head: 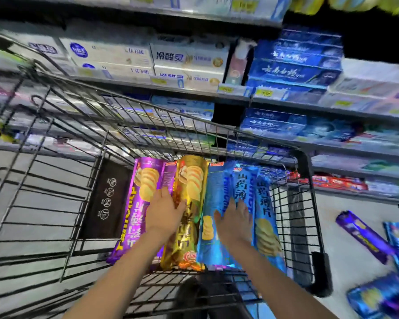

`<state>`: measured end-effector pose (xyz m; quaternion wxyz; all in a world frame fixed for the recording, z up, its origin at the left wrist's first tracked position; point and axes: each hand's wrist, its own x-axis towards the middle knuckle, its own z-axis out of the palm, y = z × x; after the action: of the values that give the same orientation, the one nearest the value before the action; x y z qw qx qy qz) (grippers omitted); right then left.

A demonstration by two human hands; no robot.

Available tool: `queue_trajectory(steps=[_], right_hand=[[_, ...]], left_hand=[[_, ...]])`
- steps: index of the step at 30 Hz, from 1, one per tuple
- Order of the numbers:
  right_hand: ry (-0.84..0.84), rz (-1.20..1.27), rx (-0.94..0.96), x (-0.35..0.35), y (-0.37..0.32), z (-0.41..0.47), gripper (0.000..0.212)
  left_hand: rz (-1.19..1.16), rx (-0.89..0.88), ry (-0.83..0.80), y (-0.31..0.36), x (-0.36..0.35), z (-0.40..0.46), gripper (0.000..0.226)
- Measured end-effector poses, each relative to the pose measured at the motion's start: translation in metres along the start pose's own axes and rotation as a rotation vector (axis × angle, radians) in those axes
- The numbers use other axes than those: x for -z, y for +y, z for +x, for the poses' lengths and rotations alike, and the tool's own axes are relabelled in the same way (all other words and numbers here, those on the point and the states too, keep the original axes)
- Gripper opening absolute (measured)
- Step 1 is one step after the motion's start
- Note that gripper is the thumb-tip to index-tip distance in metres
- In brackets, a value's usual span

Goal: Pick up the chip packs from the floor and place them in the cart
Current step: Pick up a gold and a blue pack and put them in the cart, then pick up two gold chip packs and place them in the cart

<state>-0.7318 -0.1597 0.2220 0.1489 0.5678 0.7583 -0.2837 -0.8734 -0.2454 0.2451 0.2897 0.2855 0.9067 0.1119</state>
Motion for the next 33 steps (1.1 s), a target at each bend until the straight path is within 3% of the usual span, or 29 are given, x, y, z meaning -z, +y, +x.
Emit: queue_trajectory(steps=[4,10,16,24,26,29,33], right_hand=[[0.112,-0.052,0.2,0.045,0.005,-0.015,0.071],[0.249,-0.171,0.191,0.14,0.048,-0.058,0.06],[0.4,-0.065,-0.035,0.202,0.146,-0.101,0.059],[0.487,0.071,-0.366,0.23,0.32,-0.166,0.056],[0.589,0.073,-0.421,0.225,0.37,-0.177,0.054],[0.518,0.118,-0.511,0.222,0.452,-0.188,0.064],[0.441,0.156,-0.586,0.222,0.56,-0.198,0.061]], left_hand=[[0.236,-0.274,0.034,0.024,0.054,-0.01,0.089],[0.596,-0.627,0.009,0.113,0.105,-0.039,0.075],[0.64,-0.964,0.046,0.229,0.101,-0.085,0.076],[0.737,-1.275,-0.053,0.388,0.009,-0.169,0.074],[0.748,-1.335,-0.105,0.423,-0.029,-0.196,0.074],[0.78,-1.402,-0.154,0.474,-0.089,-0.237,0.074],[0.832,-1.438,-0.213,0.54,-0.173,-0.288,0.075]])
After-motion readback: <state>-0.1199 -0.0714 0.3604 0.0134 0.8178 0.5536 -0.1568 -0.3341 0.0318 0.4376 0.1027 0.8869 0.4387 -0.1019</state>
